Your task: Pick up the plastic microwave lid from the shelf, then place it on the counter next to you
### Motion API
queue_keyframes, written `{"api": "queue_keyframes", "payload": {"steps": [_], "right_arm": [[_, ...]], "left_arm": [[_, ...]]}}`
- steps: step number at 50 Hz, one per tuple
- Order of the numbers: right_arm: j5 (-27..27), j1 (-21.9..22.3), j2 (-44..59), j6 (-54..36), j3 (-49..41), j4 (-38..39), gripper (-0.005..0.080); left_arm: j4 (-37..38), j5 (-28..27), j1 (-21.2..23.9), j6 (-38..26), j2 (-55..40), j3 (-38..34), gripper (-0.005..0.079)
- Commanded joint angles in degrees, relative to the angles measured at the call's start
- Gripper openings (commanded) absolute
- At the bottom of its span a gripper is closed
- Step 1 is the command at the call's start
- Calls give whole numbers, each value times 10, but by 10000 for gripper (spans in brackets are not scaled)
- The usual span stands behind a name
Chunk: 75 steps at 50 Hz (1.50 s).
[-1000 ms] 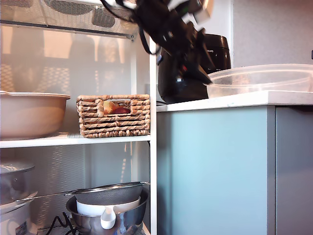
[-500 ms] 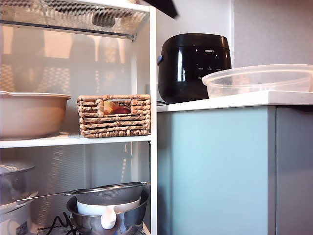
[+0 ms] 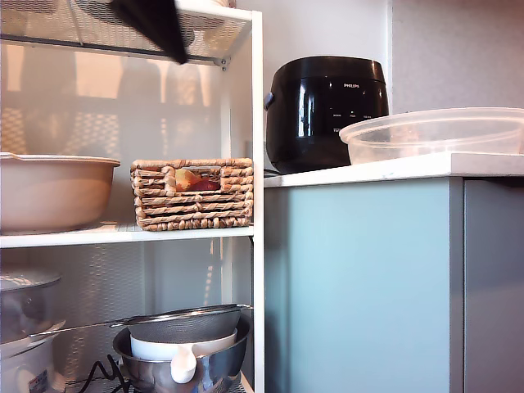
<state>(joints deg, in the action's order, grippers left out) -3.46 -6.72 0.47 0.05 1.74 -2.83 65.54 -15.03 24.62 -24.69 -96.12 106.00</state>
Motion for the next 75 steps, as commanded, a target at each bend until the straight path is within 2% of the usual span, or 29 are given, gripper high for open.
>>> {"api": "queue_keyframes", "payload": {"steps": [1,10,18,25,32,39,52,61,75], "right_arm": [[7,5,-3,-2,7,0,-12],[41,5,-3,-3,7,-2,-12],[43,5,-3,-3,7,-10,-12],[42,5,-3,-3,7,-34,-12],[42,5,-3,-1,7,-69,-12],[41,5,-3,-1,7,-99,-12],[41,5,-3,-1,7,-125,-12],[41,5,-3,-1,7,-125,-12],[41,5,-3,-1,7,-125,-12]], "left_arm": [[1,-12,-10,9,18,-4,-20],[-5,-15,-46,47,41,-7,-20],[-19,-8,-79,86,61,-7,-20],[-65,30,-93,112,90,-32,-20],[-141,73,-95,133,142,-114,-20],[-238,113,-102,144,202,-233,-20],[-430,151,-102,163,299,-454,-20],[-516,150,-102,137,339,-542,-20],[-559,100,-135,132,390,-629,-20]]}}
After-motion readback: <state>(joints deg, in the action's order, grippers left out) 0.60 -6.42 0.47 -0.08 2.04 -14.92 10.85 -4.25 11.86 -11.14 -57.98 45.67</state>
